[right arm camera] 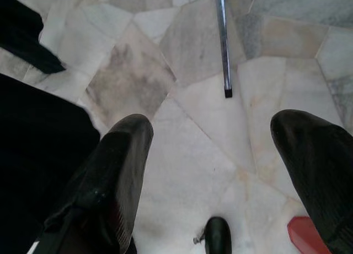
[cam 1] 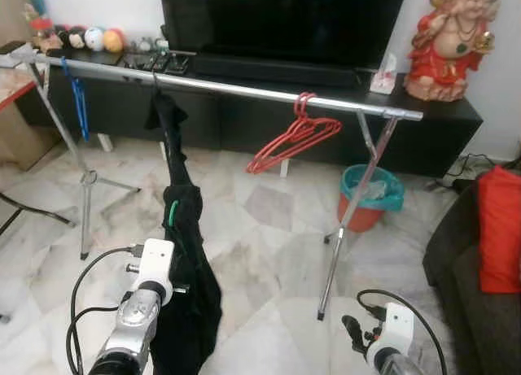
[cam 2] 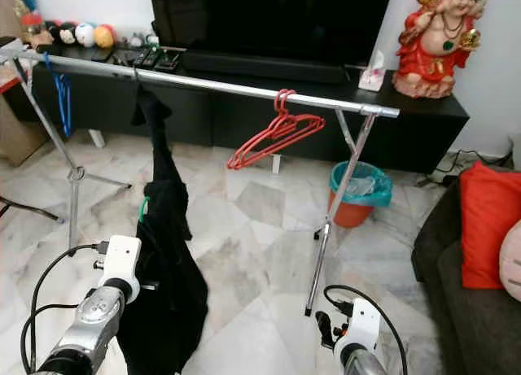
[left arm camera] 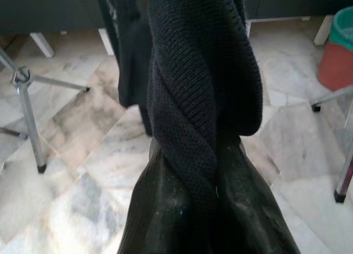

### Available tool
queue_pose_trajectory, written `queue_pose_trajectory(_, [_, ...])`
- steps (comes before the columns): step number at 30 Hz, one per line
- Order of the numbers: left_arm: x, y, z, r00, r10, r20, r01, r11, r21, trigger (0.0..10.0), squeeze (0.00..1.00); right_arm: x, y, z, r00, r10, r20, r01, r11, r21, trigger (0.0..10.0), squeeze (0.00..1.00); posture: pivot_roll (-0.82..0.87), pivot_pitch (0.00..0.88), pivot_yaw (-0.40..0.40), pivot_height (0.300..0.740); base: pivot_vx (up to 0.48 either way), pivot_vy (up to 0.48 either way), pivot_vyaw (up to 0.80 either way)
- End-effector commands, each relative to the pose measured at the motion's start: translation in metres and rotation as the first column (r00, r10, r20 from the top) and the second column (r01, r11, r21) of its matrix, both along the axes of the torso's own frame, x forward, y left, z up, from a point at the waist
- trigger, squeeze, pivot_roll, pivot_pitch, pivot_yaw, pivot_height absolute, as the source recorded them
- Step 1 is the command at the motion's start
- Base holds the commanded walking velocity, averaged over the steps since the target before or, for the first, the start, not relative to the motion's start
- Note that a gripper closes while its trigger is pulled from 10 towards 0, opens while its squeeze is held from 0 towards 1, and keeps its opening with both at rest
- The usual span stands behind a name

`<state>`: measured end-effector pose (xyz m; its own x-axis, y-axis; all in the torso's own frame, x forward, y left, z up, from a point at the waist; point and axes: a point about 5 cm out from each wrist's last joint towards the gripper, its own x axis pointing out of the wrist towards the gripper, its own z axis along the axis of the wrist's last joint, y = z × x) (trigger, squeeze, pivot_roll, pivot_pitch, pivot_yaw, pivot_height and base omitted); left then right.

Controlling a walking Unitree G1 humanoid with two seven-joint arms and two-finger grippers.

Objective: Hang hanger

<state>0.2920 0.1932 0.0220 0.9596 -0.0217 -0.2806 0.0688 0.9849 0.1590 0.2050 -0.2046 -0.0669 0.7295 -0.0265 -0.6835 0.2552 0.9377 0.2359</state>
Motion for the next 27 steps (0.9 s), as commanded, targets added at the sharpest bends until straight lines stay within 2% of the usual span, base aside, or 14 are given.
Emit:
queue_pose_trajectory(1, [0.0043,-0.0022,0.007,0.999,-0.01,0.031,0.01,1.0,0.006,10.0,0.0,0.0007,-0.0004,0.0001,1.0,-0.001,-0.008,0.001,1.0,-0.003,10.0,0.0,0.0,0.0,-0.053,0.74,0.3,0.0,0.0])
queue_pose_trajectory(13, [0.0032,-0.0033,0.0059,1.0,-0.022,0.022,0.022,1.0,0.005,10.0,0.0,0.0003,-0.0002,-0.0003,1.0,0.0,-0.016,0.0,1.0,-0.006,10.0,0.0,0.0,0.0,-0.053,0.74,0.308,0.0,0.0])
queue_pose_trajectory(16, [0.0033,-0.0043,0.0058,0.999,-0.025,0.021,0.025,1.0,0.005,10.0,0.0,0.0003,0.0001,-0.0005,1.0,0.001,-0.019,-0.001,1.0,-0.004,10.0,0.0,0.0,0.0,-0.053,0.74,0.31,0.0,-0.68])
queue_pose_trajectory(21, [0.0034,-0.0017,0.0067,1.0,-0.01,0.024,0.01,1.0,0.015,10.0,0.0,0.0006,0.0001,-0.0003,1.0,0.001,-0.016,-0.001,1.0,-0.006,10.0,0.0,0.0,0.0,-0.053,0.74,0.313,0.0,0.0])
queue_pose_trajectory(27, [0.0028,0.0017,0.007,1.0,0.005,0.023,-0.005,1.0,0.02,10.0,0.0,0.0016,0.0007,0.0005,0.999,0.052,-0.015,-0.052,0.998,-0.022,10.0,0.0,0.01,0.0,-0.054,0.74,0.313,0.0,0.0])
